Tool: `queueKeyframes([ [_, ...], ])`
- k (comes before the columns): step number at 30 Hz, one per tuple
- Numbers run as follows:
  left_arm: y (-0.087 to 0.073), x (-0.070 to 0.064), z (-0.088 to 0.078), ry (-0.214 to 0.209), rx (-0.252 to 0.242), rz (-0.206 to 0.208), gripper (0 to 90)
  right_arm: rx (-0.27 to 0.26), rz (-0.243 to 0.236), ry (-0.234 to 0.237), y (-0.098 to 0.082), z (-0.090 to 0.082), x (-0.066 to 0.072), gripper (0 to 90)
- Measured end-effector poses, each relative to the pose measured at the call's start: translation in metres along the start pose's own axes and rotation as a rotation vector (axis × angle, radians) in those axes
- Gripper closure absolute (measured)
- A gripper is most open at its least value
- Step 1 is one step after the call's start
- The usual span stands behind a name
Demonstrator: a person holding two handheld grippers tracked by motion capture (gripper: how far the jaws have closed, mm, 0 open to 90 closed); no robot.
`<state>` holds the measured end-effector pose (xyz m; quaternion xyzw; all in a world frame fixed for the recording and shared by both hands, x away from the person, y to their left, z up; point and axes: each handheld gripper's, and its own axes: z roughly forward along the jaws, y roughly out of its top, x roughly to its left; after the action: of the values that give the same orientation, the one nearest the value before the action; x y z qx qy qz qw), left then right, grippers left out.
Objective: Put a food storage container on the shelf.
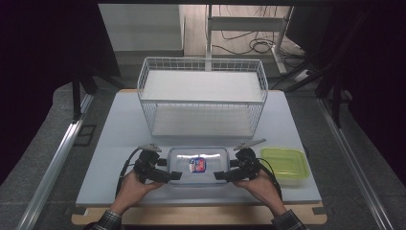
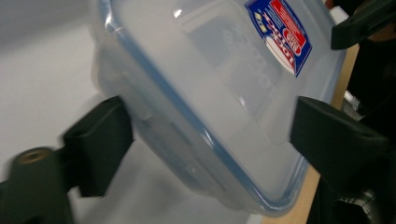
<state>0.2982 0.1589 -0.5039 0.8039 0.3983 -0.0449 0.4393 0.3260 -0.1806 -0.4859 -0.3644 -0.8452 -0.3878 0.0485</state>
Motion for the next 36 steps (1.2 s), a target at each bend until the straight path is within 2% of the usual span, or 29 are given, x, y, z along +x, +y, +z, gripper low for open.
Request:
queueKeyframes([
  [1, -0.003, -0.001, -0.004, 0.0, -0.017, -0.002, 23.0, -0.005, -0.002, 0.005, -0.003, -0.003, 0.001, 22.8],
  [2, -0.006, -0.002, -0.008, -0.003, -0.033, 0.002, 23.0, -0.005, -0.002, 0.005, -0.003, -0.003, 0.001, 22.8],
  [4, -0.011, -0.003, -0.015, -0.017, -0.062, 0.0, 32.2, -0.038, 0.008, 0.017, -0.007, -0.012, 0.001, 32.8],
  [7, -0.019, -0.005, -0.019, -0.031, -0.083, -0.018, 39.8, -0.071, 0.022, 0.033, -0.013, -0.019, 0.002, 40.3],
  [12, -0.022, -0.008, -0.019, -0.031, -0.103, -0.056, 43.1, -0.114, 0.104, 0.081, -0.02, -0.025, -0.004, 48.8],
  [15, -0.021, -0.007, -0.02, -0.038, -0.115, -0.082, 44.5, -0.115, 0.11, 0.076, -0.02, -0.026, -0.002, 49.2],
  [17, -0.021, -0.008, -0.021, -0.025, -0.131, -0.075, 46.3, -0.124, 0.11, 0.061, -0.021, -0.027, 0.0, 50.8],
  [19, -0.019, -0.012, -0.022, 0.001, -0.133, -0.055, 48.3, -0.151, 0.086, 0.042, -0.021, -0.029, 0.002, 52.5],
  [22, -0.02, -0.01, -0.021, -0.009, -0.148, -0.069, 48.4, -0.167, 0.065, 0.029, -0.02, -0.03, 0.003, 52.5],
  [25, -0.017, -0.01, -0.023, -0.007, -0.16, -0.063, 48.5, -0.181, 0.059, 0.027, -0.02, -0.031, 0.003, 52.5],
  [27, -0.014, -0.009, -0.026, -0.024, -0.184, -0.068, 49.7, -0.198, 0.052, 0.028, -0.018, -0.033, 0.003, 52.5],
  [30, -0.009, -0.009, -0.03, -0.035, -0.192, -0.057, 50.5, -0.223, 0.03, 0.019, -0.013, -0.039, 0.006, 52.5],
  [36, 0.001, -0.01, -0.034, -0.027, -0.2, -0.043, 50.7, -0.25, 0.034, 0.019, -0.006, -0.044, 0.005, 52.5],
])
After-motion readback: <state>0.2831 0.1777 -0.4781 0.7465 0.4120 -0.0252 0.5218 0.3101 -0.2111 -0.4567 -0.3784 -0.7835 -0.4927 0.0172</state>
